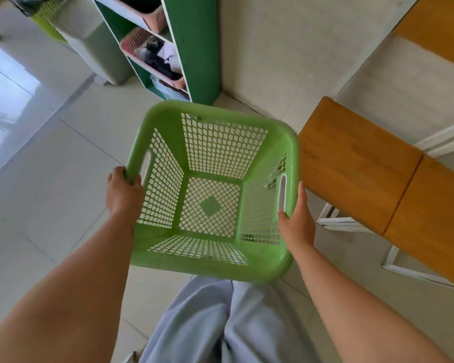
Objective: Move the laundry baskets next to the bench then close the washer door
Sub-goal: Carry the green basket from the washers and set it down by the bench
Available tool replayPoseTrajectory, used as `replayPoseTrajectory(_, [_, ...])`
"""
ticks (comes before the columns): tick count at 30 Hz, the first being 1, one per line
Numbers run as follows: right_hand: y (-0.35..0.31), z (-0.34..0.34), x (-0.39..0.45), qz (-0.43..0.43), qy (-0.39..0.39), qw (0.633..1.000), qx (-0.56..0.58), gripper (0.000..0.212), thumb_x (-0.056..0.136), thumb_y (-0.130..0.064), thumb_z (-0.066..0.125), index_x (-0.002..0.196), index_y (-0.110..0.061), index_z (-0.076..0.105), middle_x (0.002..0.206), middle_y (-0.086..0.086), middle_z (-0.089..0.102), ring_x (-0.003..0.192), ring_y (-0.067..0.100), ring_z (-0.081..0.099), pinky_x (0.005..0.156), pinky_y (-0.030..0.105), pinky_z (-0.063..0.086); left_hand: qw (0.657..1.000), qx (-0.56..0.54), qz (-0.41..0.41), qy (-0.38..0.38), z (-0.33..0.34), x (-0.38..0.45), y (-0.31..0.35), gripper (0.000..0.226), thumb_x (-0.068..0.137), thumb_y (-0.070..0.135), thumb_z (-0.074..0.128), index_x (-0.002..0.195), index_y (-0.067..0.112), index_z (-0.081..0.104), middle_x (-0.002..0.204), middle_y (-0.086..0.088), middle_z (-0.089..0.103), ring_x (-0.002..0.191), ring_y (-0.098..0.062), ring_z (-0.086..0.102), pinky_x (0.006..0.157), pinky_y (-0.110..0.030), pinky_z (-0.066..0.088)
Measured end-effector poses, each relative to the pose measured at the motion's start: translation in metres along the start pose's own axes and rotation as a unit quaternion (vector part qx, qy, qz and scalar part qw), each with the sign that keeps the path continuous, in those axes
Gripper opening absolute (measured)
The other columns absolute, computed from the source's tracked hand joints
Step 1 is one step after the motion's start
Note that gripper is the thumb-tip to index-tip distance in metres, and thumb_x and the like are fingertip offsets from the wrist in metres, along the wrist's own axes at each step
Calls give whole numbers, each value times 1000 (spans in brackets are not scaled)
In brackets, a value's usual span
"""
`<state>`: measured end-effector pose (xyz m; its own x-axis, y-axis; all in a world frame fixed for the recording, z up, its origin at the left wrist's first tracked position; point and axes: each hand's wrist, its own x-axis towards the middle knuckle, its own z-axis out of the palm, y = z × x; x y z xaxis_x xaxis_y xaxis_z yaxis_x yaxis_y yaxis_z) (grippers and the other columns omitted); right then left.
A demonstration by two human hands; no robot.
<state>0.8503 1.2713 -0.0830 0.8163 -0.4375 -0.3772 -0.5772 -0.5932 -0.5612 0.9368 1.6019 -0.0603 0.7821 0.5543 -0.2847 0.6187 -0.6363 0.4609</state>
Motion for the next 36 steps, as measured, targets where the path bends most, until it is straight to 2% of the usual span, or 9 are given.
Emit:
replayPoseTrajectory(5, [-37, 17, 56, 40, 27, 999, 3, 85, 91, -11, 58, 152, -33, 4, 150, 7, 41, 114, 32, 60, 82, 43, 57, 999, -9, 10, -40, 14, 75, 47, 36, 92, 25, 55, 127, 16, 47, 123, -10, 55, 84, -32, 64, 76, -46, 57])
replayPoseTrajectory(8, [-53, 23, 90, 61, 39, 997, 18, 85, 91, -11, 57, 151, -36, 3, 149, 6, 42, 108, 33, 63, 78, 48, 57, 998, 2, 19, -63, 29, 118, 76, 41, 92, 23, 56, 131, 17, 45, 119, -15, 61, 75, -29, 61, 61, -37, 52])
replayPoseTrajectory(11, [-68, 29, 120, 68, 57, 996, 30, 83, 91, -11, 56, 152, -33, 4, 156, 2, 30, 124, 33, 54, 90, 51, 52, 996, 19, 21, -88, 45, 156, 108, 44, 92, 21, 57, 133, 18, 45, 115, -15, 65, 75, -28, 59, 63, -36, 49])
replayPoseTrajectory(13, [-75, 32, 139, 80, 73, 994, 34, 83, 91, -7, 56, 153, -29, 5, 158, 1, 24, 136, 29, 41, 101, 46, 46, 995, 17, 8, -101, 58, 178, 129, 45, 91, 20, 56, 134, 20, 45, 114, -14, 66, 76, -28, 59, 68, -38, 52])
replayPoseTrajectory(18, [-85, 46, 179, 131, 109, 985, 40, 83, 91, -7, 57, 153, -29, 7, 158, 0, 24, 137, 29, 40, 98, 46, 47, 989, 32, 18, -146, 92, 225, 171, 45, 92, 18, 55, 136, 22, 44, 108, -12, 66, 73, -27, 59, 62, -34, 50])
replayPoseTrajectory(23, [-93, 64, 218, 184, 148, 970, 55, 82, 89, -6, 58, 153, -29, 13, 155, 0, 33, 130, 31, 48, 93, 45, 50, 978, 63, 71, -184, 128, 275, 209, 42, 91, 17, 54, 133, 20, 48, 107, -14, 68, 83, -33, 66, 70, -40, 56])
replayPoseTrajectory(28, [-96, 88, 252, 222, 180, 955, 74, 81, 87, -4, 55, 152, -28, 15, 151, 3, 39, 122, 35, 54, 90, 45, 51, 957, 103, 138, -233, 165, 315, 233, 38, 93, 9, 49, 130, 16, 47, 102, -9, 63, 74, -23, 56, 50, -26, 41])
replayPoseTrajectory(33, [-97, 110, 285, 233, 193, 951, 66, 78, 89, -3, 56, 153, -22, 16, 157, 0, 29, 135, 29, 43, 97, 40, 45, 954, 98, 163, -232, 199, 349, 242, 28, 93, 7, 48, 120, 14, 51, 103, -15, 64, 77, -25, 56, 57, -32, 45])
replayPoseTrajectory(36, [-94, 122, 300, 227, 189, 953, 67, 78, 89, -4, 55, 153, -23, 14, 158, -1, 25, 134, 26, 43, 96, 37, 46, 957, 93, 166, -220, 217, 362, 241, 27, 93, 7, 49, 119, 12, 51, 107, -15, 63, 81, -26, 57, 61, -35, 47])
